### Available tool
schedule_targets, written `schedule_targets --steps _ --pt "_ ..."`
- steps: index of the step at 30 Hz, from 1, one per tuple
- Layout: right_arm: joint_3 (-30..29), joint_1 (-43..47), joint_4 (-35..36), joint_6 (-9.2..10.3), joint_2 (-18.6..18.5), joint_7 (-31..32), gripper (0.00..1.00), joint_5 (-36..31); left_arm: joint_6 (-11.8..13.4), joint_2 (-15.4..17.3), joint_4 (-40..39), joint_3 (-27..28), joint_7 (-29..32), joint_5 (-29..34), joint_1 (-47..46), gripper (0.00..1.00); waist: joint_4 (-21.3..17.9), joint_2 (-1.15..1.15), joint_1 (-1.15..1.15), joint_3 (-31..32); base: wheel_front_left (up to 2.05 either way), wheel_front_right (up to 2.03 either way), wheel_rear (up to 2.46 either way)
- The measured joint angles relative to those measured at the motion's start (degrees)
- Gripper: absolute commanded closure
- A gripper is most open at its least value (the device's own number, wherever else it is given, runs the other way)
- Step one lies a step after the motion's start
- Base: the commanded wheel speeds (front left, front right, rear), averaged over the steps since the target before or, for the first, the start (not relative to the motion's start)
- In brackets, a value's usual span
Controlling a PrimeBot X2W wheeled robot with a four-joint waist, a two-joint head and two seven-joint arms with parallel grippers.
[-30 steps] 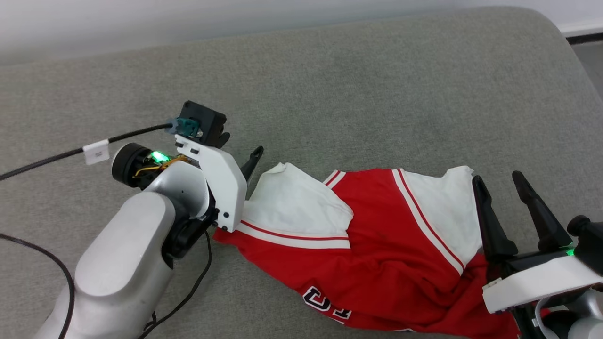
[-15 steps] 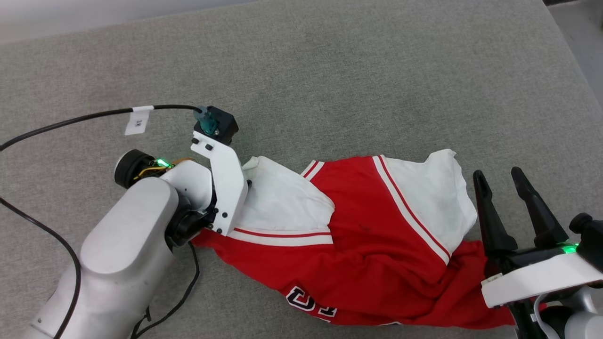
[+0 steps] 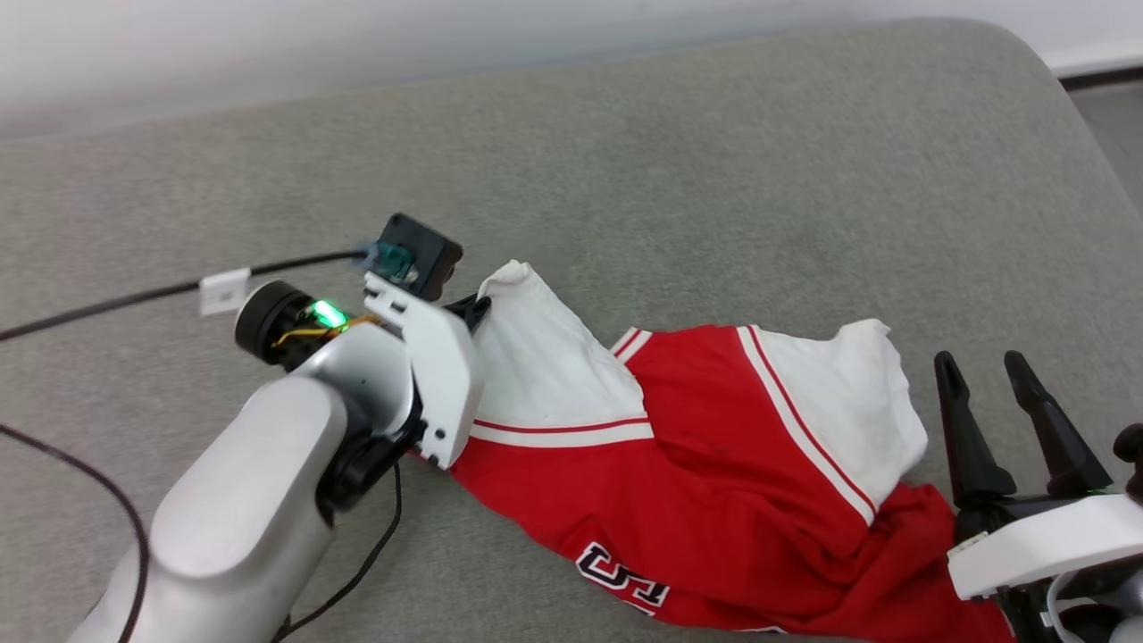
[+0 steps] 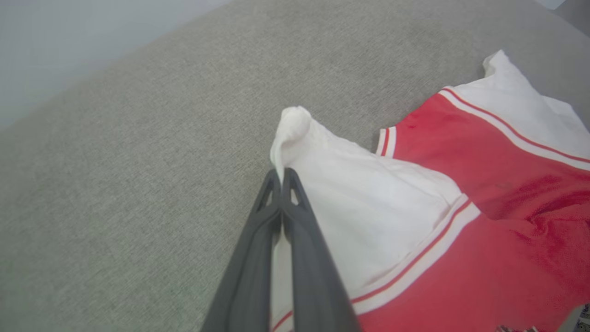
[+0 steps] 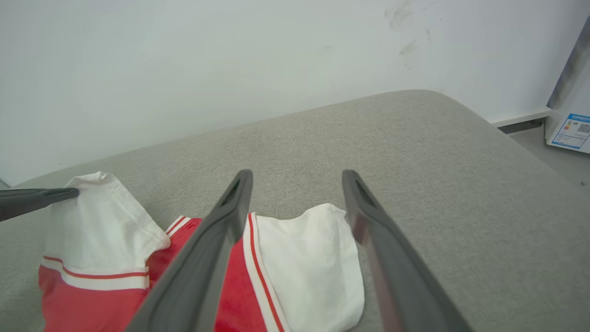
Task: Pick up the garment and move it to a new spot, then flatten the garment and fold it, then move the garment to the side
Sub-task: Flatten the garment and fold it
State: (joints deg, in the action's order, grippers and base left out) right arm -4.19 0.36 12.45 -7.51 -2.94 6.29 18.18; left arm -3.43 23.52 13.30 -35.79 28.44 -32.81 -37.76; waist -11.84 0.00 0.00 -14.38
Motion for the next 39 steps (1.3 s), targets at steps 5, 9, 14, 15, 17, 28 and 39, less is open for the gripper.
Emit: schedule_targets --steps 5,9,14,15,17,28,39 --pt "-1.51 1.33 0.94 0.00 0.00 1.46 0.00 0.00 3.89 3.91 -10.28 2.00 -1.81 0.27 6.98 1.00 2.87 0.00 0.00 2.43 0.00 0.00 0.00" --pt "-2.16 2.33 1.53 0.00 0.01 2.63 0.00 -0.09 8.04 7.78 -17.34 4.00 -1.92 -0.76 15.72 1.00 5.03 0.00 0.00 4.31 0.00 0.00 0.00" --pt "-2.75 3.34 2.08 0.00 0.01 3.49 0.00 0.11 13.02 10.10 -21.71 5.47 -2.00 -3.92 28.69 1.00 7.41 0.00 0.00 5.99 0.00 0.00 0.00" --pt "-2.71 3.47 2.26 0.00 0.00 3.79 0.00 0.11 13.62 10.11 -21.69 5.98 -2.48 -4.97 30.78 1.00 7.82 0.00 0.00 6.17 0.00 0.00 0.00" --pt "-2.75 3.58 2.60 0.00 0.00 4.25 0.00 0.10 14.25 9.84 -20.78 6.39 -3.45 -6.42 33.68 1.00 8.54 0.00 0.00 6.37 0.00 0.00 0.00" --pt "-3.08 4.47 3.80 0.00 0.01 6.20 0.00 -0.53 15.94 3.21 -12.96 9.68 -13.80 -9.95 37.25 0.00 9.11 0.00 0.00 8.95 0.00 0.00 0.00" --pt "-5.60 6.28 4.13 0.00 0.01 9.43 0.00 -1.14 22.16 1.19 -16.84 12.83 -28.47 -1.71 36.36 0.00 8.66 0.00 0.00 12.53 0.00 0.00 0.00"
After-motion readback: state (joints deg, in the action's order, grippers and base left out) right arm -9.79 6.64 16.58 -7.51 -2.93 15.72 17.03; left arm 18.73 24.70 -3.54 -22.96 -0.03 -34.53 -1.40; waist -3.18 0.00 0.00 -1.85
